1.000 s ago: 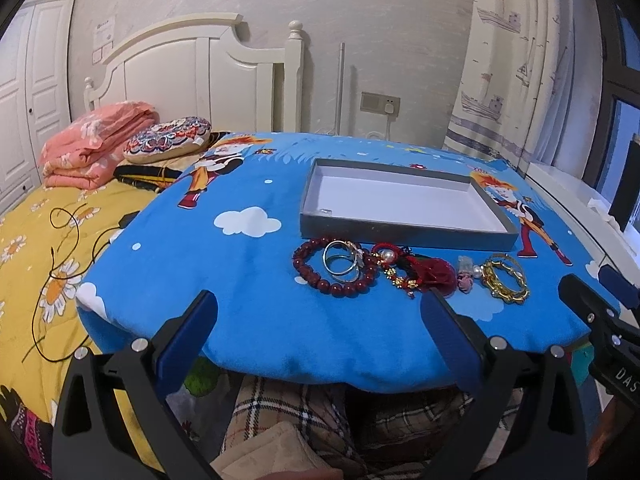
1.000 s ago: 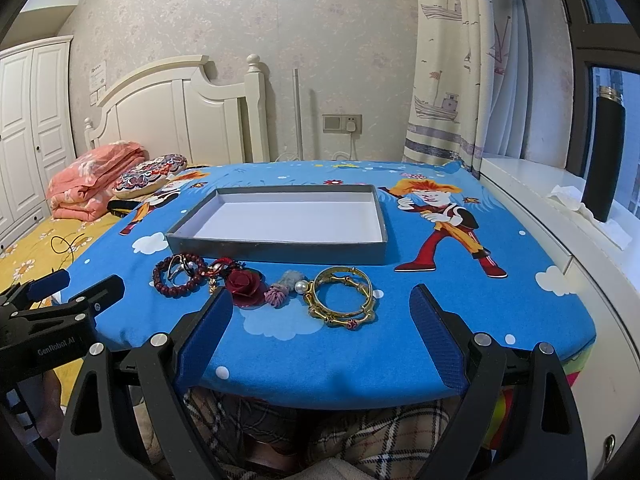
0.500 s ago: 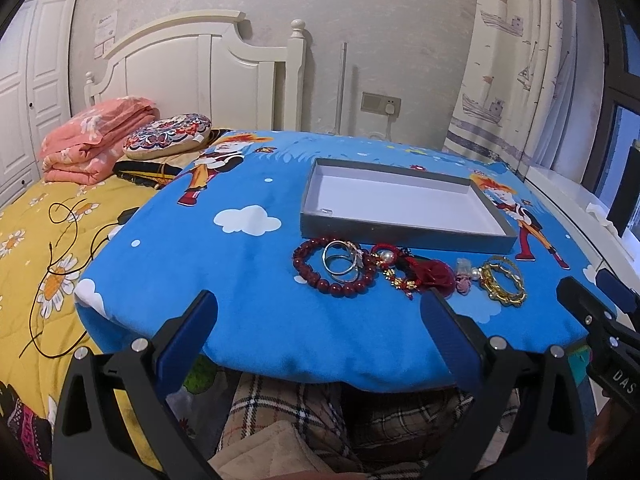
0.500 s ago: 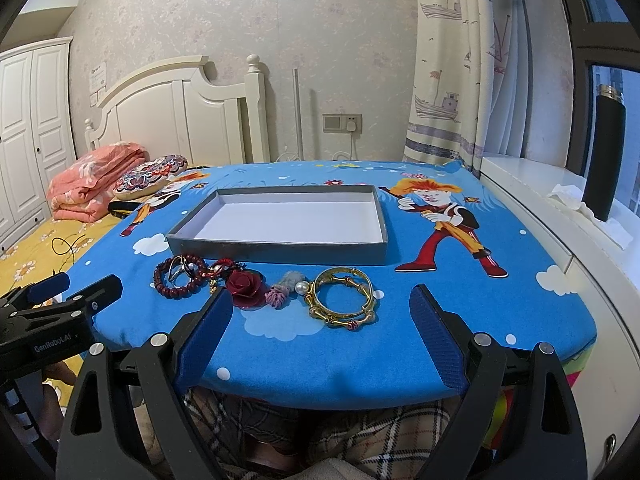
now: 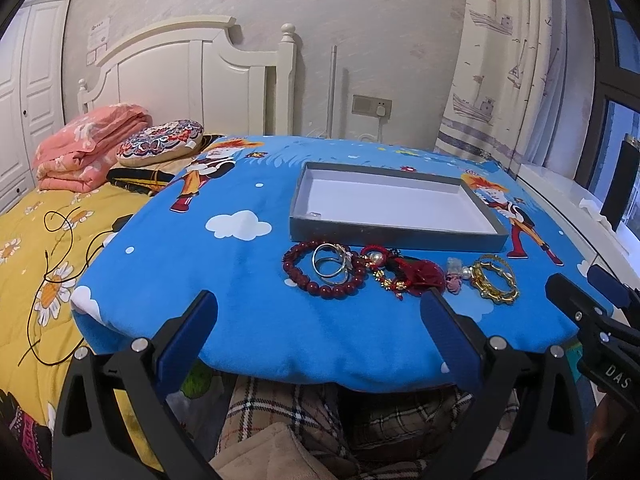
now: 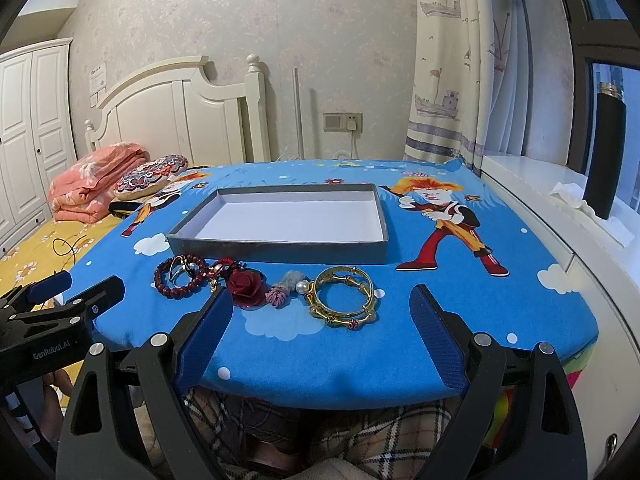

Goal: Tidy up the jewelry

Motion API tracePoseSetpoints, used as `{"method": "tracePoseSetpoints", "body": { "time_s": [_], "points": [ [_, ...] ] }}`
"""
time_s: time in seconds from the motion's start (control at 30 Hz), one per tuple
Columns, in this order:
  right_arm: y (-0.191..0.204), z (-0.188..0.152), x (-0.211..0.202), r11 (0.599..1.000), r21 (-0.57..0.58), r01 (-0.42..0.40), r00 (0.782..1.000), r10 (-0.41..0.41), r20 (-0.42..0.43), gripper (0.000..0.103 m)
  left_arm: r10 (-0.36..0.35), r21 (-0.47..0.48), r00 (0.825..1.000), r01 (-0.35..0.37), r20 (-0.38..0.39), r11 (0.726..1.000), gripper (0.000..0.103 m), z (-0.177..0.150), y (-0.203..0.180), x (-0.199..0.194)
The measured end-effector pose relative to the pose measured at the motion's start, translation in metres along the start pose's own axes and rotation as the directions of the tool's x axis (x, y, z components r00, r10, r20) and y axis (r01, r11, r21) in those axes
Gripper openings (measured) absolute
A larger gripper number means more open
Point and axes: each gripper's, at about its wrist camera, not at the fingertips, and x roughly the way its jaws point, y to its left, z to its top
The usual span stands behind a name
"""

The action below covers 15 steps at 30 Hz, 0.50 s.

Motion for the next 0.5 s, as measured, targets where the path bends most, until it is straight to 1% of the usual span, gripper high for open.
{"method": "tracePoseSetpoints", "body": {
  "time_s": [0.07,0.2,0.33,0.43,0.5],
  "points": [
    [0.0,0.0,0.0,1.0,0.002,-0.004,1.0,0.004,0.001,0.084,0.0,0.005,1.0,0.0,-0.001,1.0,0.098,0.0,-0.001,0.0],
    [0.005,-0.006,0.002,0.999,0.015,-0.029,1.0,0.029,0.012,0.085,-0.007,0.011,0.999,0.007,-0.034,1.0,0.098,-0.005,-0.004,0.002],
    [0.001,-0.008,0.007,0.998,0.042,-0.041,0.999,0.041,-0.016,0.085,0.004,0.012,0.998,-0.003,-0.067,1.0,0.098,-0.008,0.0,0.01],
    [-0.007,-0.008,0.014,0.998,0.05,-0.034,0.999,0.036,-0.025,0.085,-0.018,-0.002,0.998,0.017,-0.055,1.0,0.098,-0.002,0.007,0.015],
    [-0.01,-0.008,0.019,0.999,0.044,-0.028,0.999,0.029,-0.021,0.085,-0.027,0.029,0.999,0.028,-0.035,0.999,0.098,0.003,0.008,0.022]
  ]
}}
